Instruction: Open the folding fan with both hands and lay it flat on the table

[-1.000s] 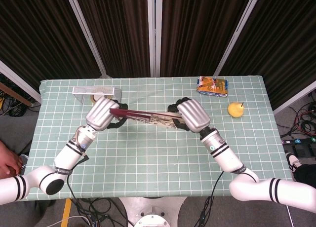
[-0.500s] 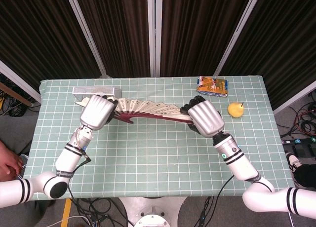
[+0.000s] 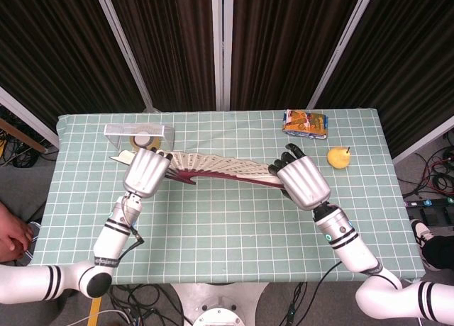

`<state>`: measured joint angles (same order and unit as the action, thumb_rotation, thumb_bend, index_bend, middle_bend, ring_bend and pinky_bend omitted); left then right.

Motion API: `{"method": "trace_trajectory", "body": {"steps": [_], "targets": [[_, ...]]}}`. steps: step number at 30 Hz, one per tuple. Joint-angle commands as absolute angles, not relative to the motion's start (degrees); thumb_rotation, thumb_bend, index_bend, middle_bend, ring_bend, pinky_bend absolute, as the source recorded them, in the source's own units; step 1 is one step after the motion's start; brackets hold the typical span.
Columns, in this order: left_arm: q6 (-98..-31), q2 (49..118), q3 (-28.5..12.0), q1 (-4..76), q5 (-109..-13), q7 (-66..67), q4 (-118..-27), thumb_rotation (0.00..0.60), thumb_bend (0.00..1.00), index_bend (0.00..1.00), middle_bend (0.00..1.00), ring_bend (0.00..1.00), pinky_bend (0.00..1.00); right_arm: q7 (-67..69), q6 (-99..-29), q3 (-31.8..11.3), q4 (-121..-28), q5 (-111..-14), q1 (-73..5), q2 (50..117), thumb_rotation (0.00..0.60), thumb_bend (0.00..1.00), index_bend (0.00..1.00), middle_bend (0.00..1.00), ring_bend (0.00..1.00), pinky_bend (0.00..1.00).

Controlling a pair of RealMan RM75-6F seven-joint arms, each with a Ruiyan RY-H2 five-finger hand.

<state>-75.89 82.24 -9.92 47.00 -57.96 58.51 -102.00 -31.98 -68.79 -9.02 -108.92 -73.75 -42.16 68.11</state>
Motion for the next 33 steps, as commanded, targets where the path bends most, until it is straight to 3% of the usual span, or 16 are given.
{"method": "trace_trajectory", "body": {"steps": [1,9,23,27,33], "targets": [[-76.98,83.8,-9.82,47.23,-57.46,60.17,-100.93,0.6,0.38,0.63,0.68,0.64,0.77,-32.0,-69.26,-8.74,-108.6,-74.6,-41.6,68.55,0.6,0.64,0.68,0.54,0.36,0.18],[-81.03,88.11,-9.65,46.91,-59.3,63.11,-97.3,0.6,0.38,0.63,0.68,0.64,0.78,-31.79,-72.86,-7.1,-104.1,-82.32,-39.62,71.18,0.6,0.63,0.62,0.49,0.29,0.13],[-80.47,96.54,-8.03,46.71,-63.04,63.01,-87.04,0.6,0.38,0.61,0.65,0.62,0.77,-31.43,-77.21,-3.87,-88.96,-92.13,-36.57,80.85,0.6,0.61,0.49,0.42,0.22,0.04],[-80.4,99.26,-7.67,45.94,-62.89,62.92,-84.35,0.6,0.38,0.52,0.59,0.53,0.74,-30.9,-78.0,-2.84,-84.96,-93.33,-35.29,83.66,0.6,0.59,0.41,0.37,0.16,0.0],[-79.42,103.19,-7.0,44.59,-61.66,62.69,-82.08,0.6,0.32,0.25,0.38,0.3,0.62,-29.86,-77.47,-0.72,-81.26,-93.11,-32.83,86.79,0.6,0.55,0.22,0.24,0.03,0.0]]}}
